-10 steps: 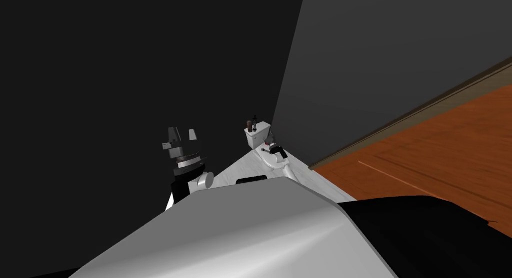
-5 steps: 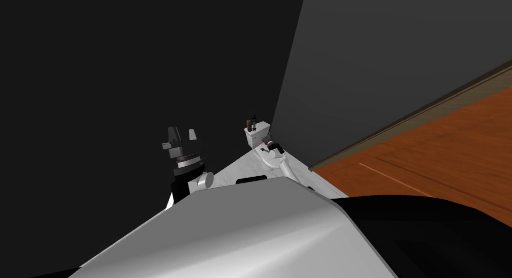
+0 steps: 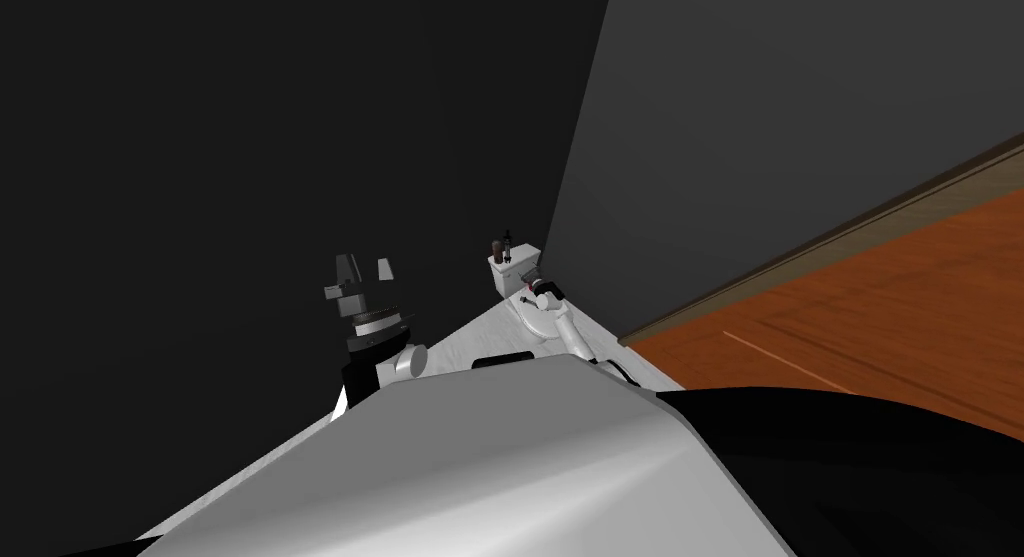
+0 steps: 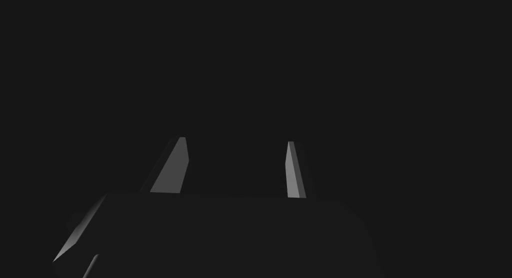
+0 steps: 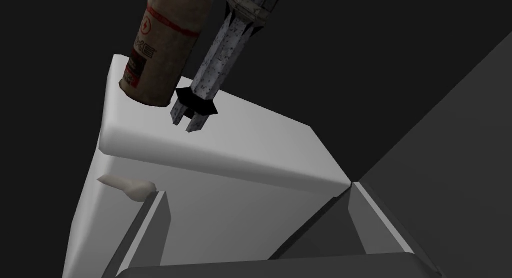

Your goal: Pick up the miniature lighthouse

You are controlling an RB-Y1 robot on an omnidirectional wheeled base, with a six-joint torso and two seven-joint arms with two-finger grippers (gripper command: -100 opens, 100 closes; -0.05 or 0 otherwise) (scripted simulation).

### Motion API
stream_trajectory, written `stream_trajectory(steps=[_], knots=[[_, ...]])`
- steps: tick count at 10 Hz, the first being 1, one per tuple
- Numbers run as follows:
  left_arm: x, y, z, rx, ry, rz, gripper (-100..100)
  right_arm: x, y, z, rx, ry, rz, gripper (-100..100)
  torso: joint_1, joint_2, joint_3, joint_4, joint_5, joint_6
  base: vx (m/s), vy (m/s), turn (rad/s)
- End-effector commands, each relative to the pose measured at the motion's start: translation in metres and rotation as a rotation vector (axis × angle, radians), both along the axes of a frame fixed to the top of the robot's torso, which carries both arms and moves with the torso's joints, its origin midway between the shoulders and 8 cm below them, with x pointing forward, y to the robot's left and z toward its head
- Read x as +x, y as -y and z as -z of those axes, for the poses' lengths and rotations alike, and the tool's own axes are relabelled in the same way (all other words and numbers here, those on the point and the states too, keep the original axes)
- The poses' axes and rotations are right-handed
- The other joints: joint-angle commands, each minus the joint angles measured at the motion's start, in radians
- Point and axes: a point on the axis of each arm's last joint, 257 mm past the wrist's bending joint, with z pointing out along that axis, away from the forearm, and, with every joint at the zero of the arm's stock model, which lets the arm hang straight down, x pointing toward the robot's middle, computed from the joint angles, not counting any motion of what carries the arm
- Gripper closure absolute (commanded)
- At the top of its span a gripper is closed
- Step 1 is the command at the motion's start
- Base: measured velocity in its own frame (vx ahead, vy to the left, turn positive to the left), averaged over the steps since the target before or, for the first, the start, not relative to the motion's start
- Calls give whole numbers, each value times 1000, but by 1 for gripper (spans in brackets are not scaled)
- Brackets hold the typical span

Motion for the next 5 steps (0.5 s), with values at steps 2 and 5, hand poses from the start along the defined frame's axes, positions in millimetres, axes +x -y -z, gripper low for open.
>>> stream_trajectory(steps=[2, 5], knots=[[0, 0, 0, 0, 0, 0, 0, 14, -6, 5, 71, -46, -10, -100, -1, -1, -1, 0, 0, 0, 25, -66, 49], [0, 0, 0, 0, 0, 0, 0, 34, -21, 8, 203, -120, -25, -100, -2, -2, -1, 0, 0, 0, 40, -68, 43]])
